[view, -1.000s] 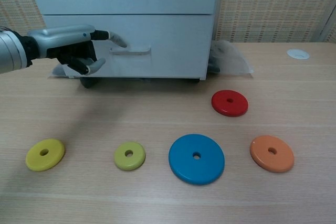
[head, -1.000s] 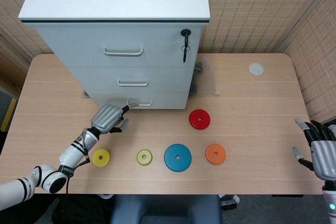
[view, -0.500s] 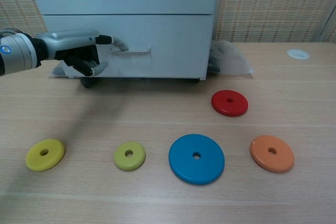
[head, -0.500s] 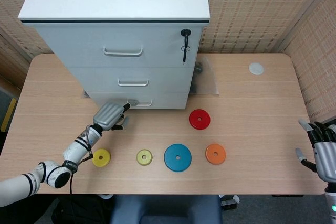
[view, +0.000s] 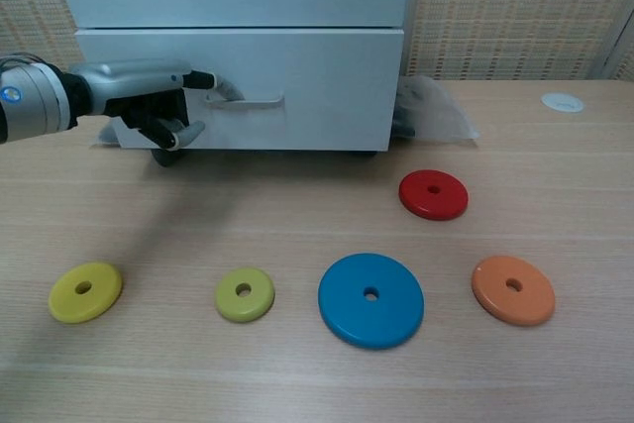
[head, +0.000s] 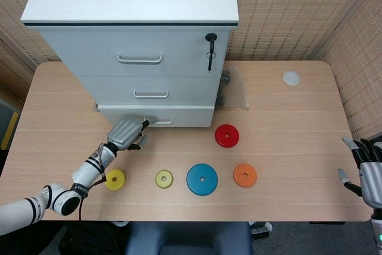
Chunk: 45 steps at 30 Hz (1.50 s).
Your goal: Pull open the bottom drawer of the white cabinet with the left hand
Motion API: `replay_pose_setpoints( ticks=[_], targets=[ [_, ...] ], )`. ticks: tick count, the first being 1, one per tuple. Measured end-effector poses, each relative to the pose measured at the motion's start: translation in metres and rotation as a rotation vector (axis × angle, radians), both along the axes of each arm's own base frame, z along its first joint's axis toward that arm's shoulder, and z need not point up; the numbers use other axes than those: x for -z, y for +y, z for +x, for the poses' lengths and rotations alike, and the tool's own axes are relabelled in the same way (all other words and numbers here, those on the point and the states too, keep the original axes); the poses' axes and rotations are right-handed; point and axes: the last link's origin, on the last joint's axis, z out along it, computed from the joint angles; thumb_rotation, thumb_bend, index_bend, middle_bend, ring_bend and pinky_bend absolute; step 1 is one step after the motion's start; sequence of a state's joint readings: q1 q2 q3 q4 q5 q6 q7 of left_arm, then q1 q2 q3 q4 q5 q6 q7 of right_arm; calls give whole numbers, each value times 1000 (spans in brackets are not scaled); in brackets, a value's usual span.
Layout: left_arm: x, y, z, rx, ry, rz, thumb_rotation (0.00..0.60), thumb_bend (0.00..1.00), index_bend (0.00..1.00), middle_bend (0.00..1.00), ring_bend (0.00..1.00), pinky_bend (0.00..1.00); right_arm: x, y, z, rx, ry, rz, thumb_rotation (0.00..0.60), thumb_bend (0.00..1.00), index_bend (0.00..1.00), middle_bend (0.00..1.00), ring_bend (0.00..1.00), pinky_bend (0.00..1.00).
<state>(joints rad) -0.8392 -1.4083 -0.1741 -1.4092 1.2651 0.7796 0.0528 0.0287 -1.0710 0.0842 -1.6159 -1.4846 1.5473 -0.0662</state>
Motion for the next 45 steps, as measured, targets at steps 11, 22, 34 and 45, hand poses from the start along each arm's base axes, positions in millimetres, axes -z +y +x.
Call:
replay_pose_setpoints(
  ticks=[11, 22, 34, 45],
  targets=[
    [-2, -16, -1, 10, 22, -13, 600, 589, 171, 961, 1000, 1000, 0, 1, 1, 1, 2, -1, 600, 275, 133, 230, 116, 176],
    [-5, -38, -5, 10, 32, -23, 600, 589, 171, 960, 1000, 1000, -1, 3, 1, 2, 3, -5, 600, 275, 133, 230, 116, 176],
    [-10, -58, -6, 18, 45, -31, 600, 589, 173, 959, 1000, 1000, 0, 4, 1, 0, 2, -5, 600, 275, 133, 230, 116, 176],
    [-16, -71, -4, 26, 50, -36, 600, 589, 175, 958, 1000, 1000, 0, 5, 1, 3, 1, -5, 600, 275, 133, 230, 115, 176]
  ],
)
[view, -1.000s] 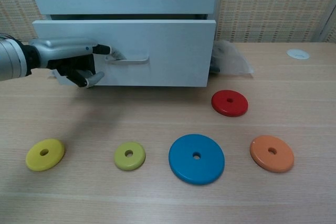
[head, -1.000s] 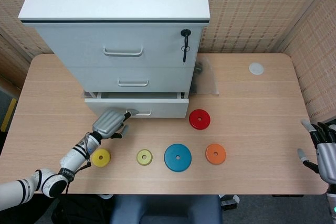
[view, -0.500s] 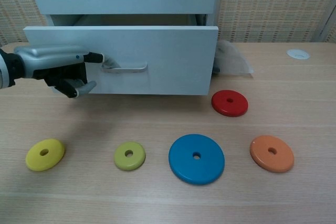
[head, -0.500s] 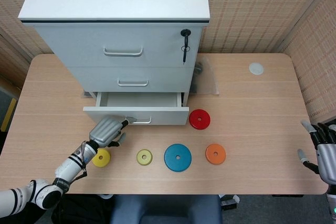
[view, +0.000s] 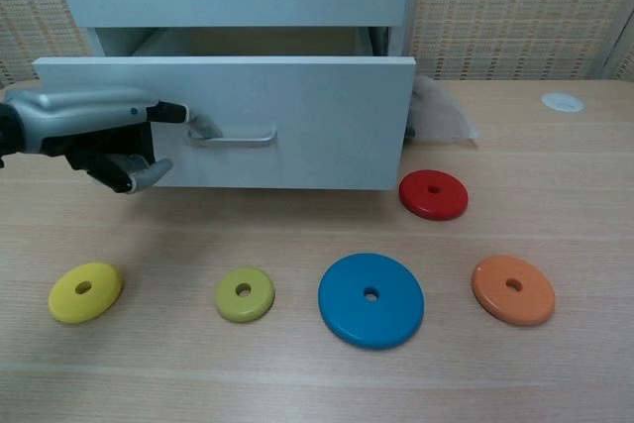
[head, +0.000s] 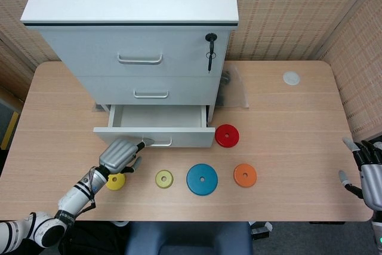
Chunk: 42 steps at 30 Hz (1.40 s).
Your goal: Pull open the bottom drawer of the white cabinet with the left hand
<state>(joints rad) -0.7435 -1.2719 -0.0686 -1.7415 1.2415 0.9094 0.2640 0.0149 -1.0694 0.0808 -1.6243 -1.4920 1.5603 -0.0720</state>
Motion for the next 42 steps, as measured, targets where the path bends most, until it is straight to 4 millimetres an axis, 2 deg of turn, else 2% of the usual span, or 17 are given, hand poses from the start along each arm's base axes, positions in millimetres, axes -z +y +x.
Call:
replay_pose_setpoints(
  ticks=[21, 42],
  targets=[
    [-4, -19, 3, 12, 2, -29, 600, 589, 175, 956, 1000, 1000, -1, 2, 1, 2, 3, -4, 600, 275, 134, 230, 116, 176],
    [-14, -48, 2, 18, -4, -60, 600, 589, 171, 950, 1000, 1000, -1, 6, 2, 1, 3, -9, 600, 275, 134, 230, 116, 176]
  ],
)
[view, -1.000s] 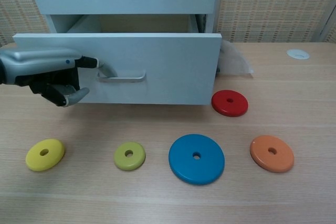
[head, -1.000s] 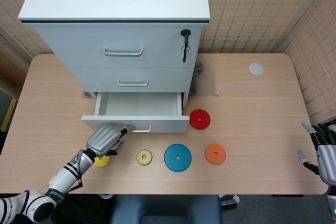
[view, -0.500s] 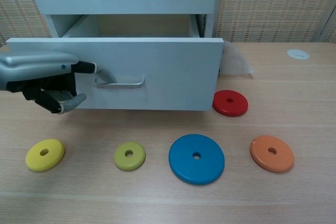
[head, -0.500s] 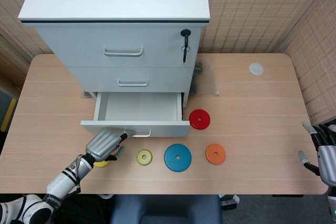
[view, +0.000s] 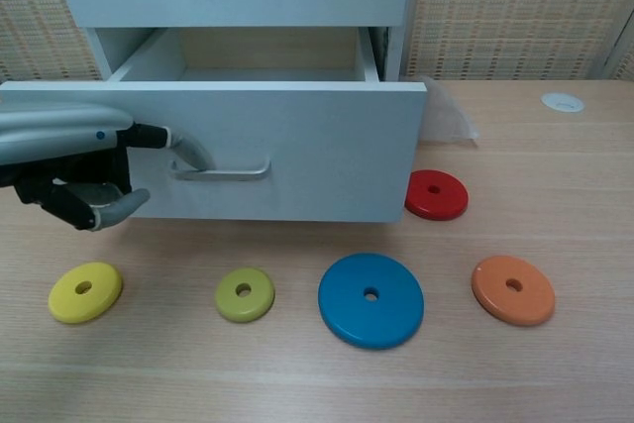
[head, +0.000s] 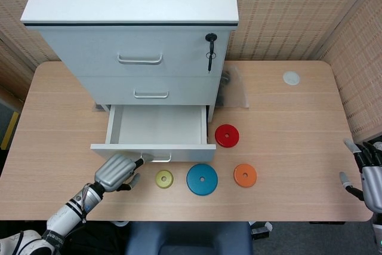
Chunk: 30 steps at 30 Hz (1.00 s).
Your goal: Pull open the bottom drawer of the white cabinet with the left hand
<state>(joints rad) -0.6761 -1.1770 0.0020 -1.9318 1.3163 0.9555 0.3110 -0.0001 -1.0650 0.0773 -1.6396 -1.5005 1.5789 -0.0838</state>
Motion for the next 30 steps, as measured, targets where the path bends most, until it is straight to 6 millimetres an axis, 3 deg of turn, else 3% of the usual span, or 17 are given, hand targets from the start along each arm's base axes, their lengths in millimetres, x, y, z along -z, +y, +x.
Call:
replay_pose_setpoints(
  ticks=[6, 15, 24, 30],
  targets=[
    [-4, -7, 0, 6, -5, -1, 600, 587, 166, 925, 975, 1000, -1, 2, 0, 0, -1, -4, 600, 275, 134, 230, 116, 176],
    [-21, -16, -6, 24, -91, 81, 600, 586, 208, 747, 741, 958, -3, 3, -2, 0, -4, -9, 600, 275, 133, 230, 116, 176],
    [-52, -27, -44, -45, -136, 286, 600, 586, 458, 716, 678, 895, -1, -2, -4, -7, -13, 10, 600, 283, 134, 252, 135, 176],
    [-67, -37, -85, -131, -76, 447, 600, 586, 490, 702, 648, 818, 4, -5, -5, -14, -28, 38, 600, 283, 145, 256, 139, 176]
  ],
)
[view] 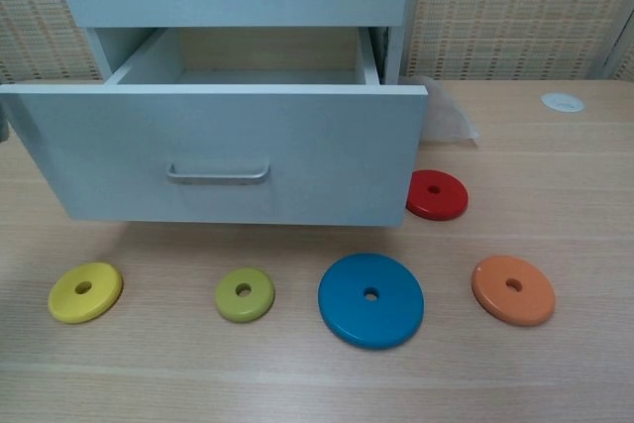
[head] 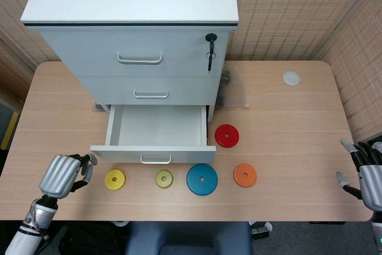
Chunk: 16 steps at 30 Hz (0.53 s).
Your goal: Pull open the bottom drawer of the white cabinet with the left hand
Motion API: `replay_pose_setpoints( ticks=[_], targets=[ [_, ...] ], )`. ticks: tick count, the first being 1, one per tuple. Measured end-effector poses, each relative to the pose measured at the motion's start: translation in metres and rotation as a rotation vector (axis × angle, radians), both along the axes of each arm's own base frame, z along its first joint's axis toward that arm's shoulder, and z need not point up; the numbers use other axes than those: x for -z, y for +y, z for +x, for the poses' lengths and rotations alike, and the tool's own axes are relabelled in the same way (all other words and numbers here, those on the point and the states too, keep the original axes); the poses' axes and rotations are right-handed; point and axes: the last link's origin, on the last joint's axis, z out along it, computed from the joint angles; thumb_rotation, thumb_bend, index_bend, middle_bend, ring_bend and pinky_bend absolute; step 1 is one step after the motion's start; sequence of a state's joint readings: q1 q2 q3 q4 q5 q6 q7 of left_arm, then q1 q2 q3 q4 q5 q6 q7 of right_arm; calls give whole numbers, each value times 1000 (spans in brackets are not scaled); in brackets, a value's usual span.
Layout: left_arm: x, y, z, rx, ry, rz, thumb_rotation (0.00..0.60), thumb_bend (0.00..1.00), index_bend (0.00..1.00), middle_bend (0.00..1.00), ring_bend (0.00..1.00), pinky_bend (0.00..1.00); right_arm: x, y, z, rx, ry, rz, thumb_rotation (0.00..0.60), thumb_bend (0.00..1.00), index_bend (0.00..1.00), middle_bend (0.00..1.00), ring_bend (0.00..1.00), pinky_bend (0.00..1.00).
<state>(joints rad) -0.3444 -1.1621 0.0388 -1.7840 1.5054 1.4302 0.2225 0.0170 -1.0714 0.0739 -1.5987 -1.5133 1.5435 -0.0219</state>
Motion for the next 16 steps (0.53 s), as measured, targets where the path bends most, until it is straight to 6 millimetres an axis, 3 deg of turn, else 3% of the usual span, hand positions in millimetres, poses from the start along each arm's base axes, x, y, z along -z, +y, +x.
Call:
replay_pose_setpoints(
  ticks=[3, 6, 9, 16],
  targets=[
    [-7, -4, -19, -59, 27, 70, 600, 561, 446, 672, 608, 722, 1, -2, 0, -5, -5, 9, 600, 283, 145, 257, 139, 176],
    [-14, -8, -36, -114, 49, 127, 600, 425, 312, 522, 462, 512, 2, -4, -1, -7, -7, 16, 600, 276, 145, 257, 139, 176],
    [-17, -12, -48, -162, 76, 160, 600, 387, 230, 391, 342, 357, 5, -6, -1, -8, -9, 31, 600, 263, 145, 257, 139, 176],
    [-17, -19, -57, -187, 106, 195, 600, 387, 179, 306, 262, 263, 9, -8, 4, -27, -10, 36, 600, 263, 145, 257, 139, 176]
  ],
)
